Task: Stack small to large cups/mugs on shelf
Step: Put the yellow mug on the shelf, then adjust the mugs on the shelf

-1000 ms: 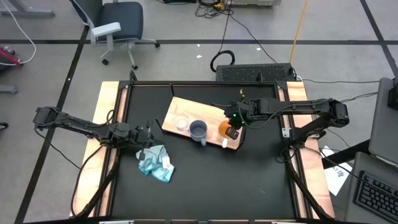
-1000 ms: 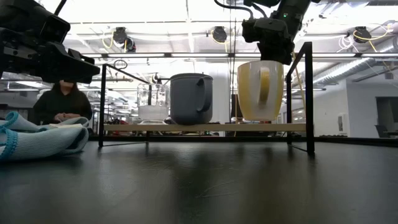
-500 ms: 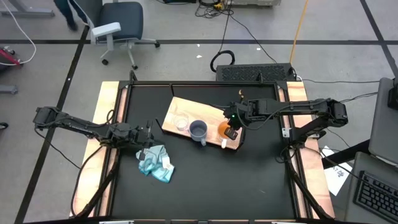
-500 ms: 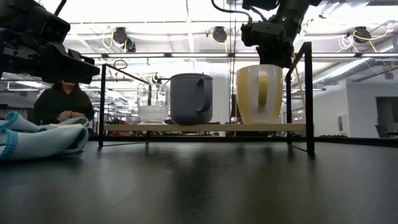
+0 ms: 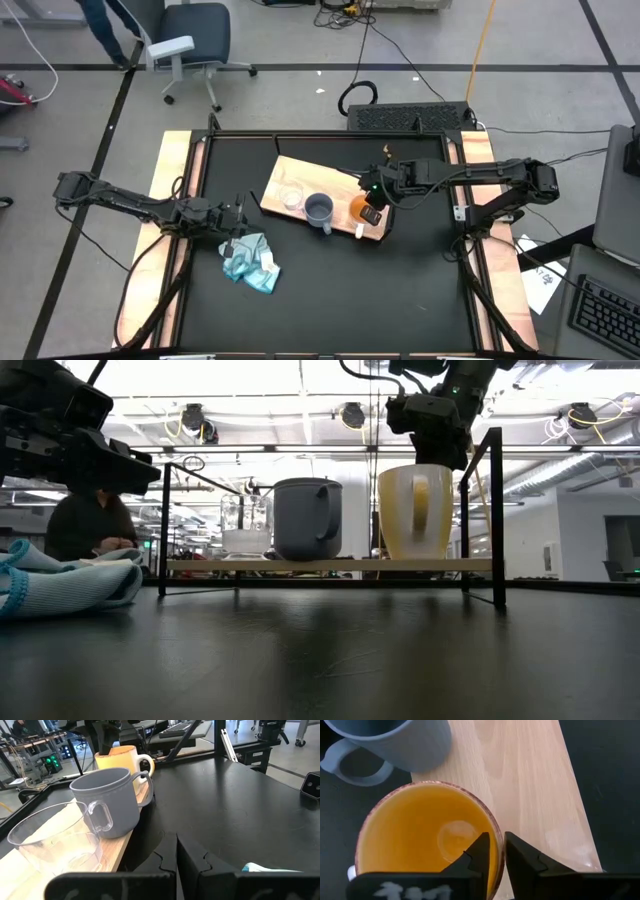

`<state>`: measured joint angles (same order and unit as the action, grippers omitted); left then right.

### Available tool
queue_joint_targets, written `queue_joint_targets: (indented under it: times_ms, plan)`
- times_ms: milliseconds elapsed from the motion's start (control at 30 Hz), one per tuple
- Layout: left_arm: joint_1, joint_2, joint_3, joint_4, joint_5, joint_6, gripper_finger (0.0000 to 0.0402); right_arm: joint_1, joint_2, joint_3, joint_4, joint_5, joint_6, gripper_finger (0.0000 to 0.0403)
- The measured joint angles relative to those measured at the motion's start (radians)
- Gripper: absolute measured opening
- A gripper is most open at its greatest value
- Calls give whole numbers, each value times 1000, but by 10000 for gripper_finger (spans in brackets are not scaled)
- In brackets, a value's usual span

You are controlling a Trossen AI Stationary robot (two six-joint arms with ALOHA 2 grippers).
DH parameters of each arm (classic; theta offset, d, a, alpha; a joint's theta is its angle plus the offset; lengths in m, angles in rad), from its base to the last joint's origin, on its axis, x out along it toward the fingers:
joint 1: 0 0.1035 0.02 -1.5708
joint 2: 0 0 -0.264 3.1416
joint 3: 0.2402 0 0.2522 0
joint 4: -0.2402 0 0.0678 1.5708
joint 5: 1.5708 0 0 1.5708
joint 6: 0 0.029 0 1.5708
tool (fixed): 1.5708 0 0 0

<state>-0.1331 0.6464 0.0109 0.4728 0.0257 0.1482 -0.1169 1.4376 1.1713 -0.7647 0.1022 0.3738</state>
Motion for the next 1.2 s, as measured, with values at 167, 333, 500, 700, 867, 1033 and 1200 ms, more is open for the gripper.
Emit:
queue_joint_targets:
  times_ms: [167, 333, 500, 700, 867, 1033, 1200]
  plan:
    - [0, 0, 0, 0, 0, 0, 5, 0, 0, 0, 0, 0, 0, 54]
    - [0, 0, 0, -1, 0, 0, 5, 1, 0, 0, 0, -2, -1, 56]
    - [0, 0, 0, -5, 0, 0, 5, 1, -4, 0, -1, -2, -4, 56]
    - [0, 0, 0, -6, 0, -1, 5, 1, -7, -1, -2, -3, -19, 57]
    - [0, 0, 0, -6, 0, -1, 5, 1, -7, -1, -2, -5, -23, 72]
    - [0, 0, 0, -6, 0, -1, 5, 1, -26, -1, -1, -7, -21, 123]
    - [0, 0, 0, -6, 0, -1, 5, 1, -85, -1, 20, -7, -8, 173]
